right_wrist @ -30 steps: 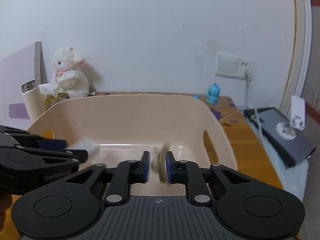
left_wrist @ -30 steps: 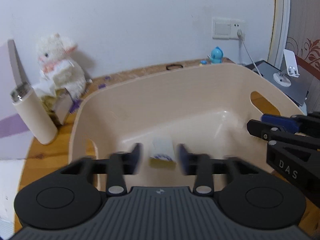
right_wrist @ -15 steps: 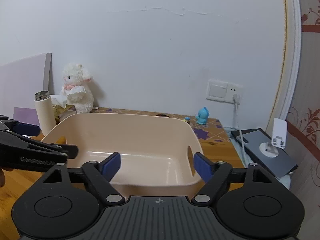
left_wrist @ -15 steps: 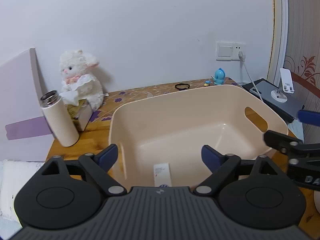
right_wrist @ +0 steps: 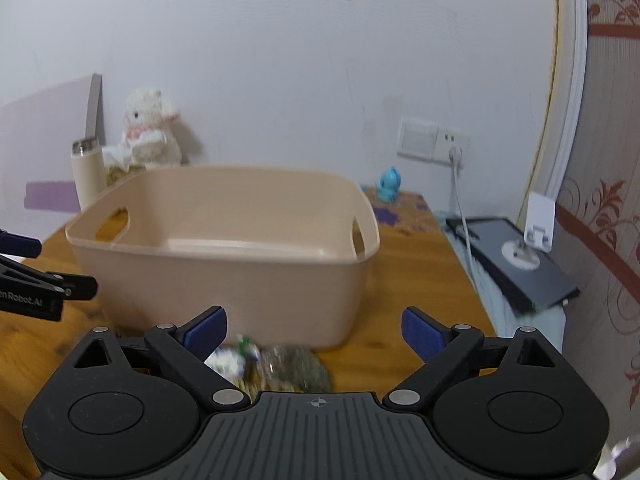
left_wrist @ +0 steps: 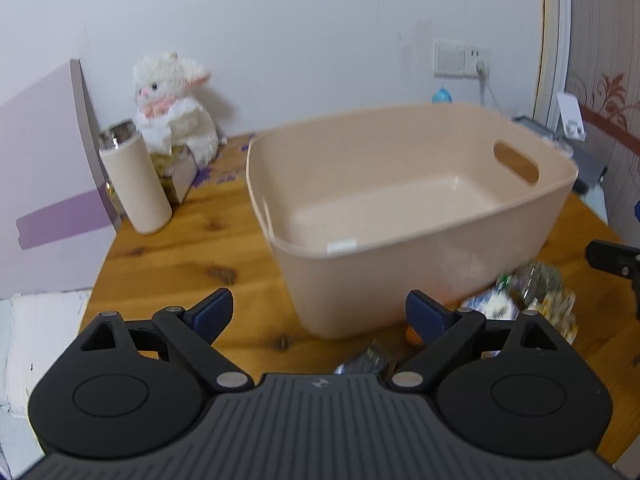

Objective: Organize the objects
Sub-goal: 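Move both tools back down to the remaining items on the table, then grasp the small dark box with the left tool while the right tool grasps the floral scrunchie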

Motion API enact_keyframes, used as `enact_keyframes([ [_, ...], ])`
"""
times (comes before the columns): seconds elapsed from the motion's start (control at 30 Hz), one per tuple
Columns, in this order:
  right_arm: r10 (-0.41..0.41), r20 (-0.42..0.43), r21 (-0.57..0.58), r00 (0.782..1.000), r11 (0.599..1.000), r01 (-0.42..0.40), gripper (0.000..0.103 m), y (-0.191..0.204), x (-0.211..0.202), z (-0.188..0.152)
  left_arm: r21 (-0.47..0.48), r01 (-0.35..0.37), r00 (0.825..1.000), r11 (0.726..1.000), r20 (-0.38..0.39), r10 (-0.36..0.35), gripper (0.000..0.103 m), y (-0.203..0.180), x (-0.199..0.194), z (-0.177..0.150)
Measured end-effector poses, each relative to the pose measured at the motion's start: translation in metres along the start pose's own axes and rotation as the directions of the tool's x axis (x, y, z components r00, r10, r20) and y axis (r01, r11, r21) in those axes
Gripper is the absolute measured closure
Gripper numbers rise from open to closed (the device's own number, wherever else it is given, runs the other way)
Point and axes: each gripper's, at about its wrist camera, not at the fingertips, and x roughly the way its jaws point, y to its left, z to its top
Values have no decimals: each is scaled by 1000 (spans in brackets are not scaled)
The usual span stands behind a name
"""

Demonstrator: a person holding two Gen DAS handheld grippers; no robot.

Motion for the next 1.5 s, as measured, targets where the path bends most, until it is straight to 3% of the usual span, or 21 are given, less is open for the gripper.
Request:
enact_keyframes([
  [0.6,68,-155,58,986,996,-60,8,0,37,-54,59,58,986,997,-160,-48,9,10,45,-49],
  [0.77,83,-173,67,981,995,-73,15,5,46,-59,44,118,979,992,-170,-109,11,10,55,-52],
  [0.83,93,-182,69,979,994,-82,20,6,49,-60,35,145,976,989,-171,-137,14,9,56,-51],
  [1.0,96,-186,34,978,995,-91,47,14,51,-61,25,181,974,983,-145,-176,38,6,56,-49],
  [1.03,99,-186,25,978,995,-97,51,16,50,-62,27,187,973,982,-139,-182,46,5,56,-49],
  [1.1,103,-187,13,977,995,-103,69,18,48,-62,36,202,972,979,-131,-196,58,3,54,-49],
  [1.17,108,-189,-3,976,994,-110,79,21,47,-61,44,221,969,974,-127,-214,74,1,53,-49],
  [1.27,91,-186,-25,978,995,-97,90,24,43,-62,64,212,971,975,-124,-203,77,-3,50,-50],
  [1.5,82,-158,-17,984,996,-86,93,22,27,-59,32,180,979,983,-105,-176,78,1,35,-54],
])
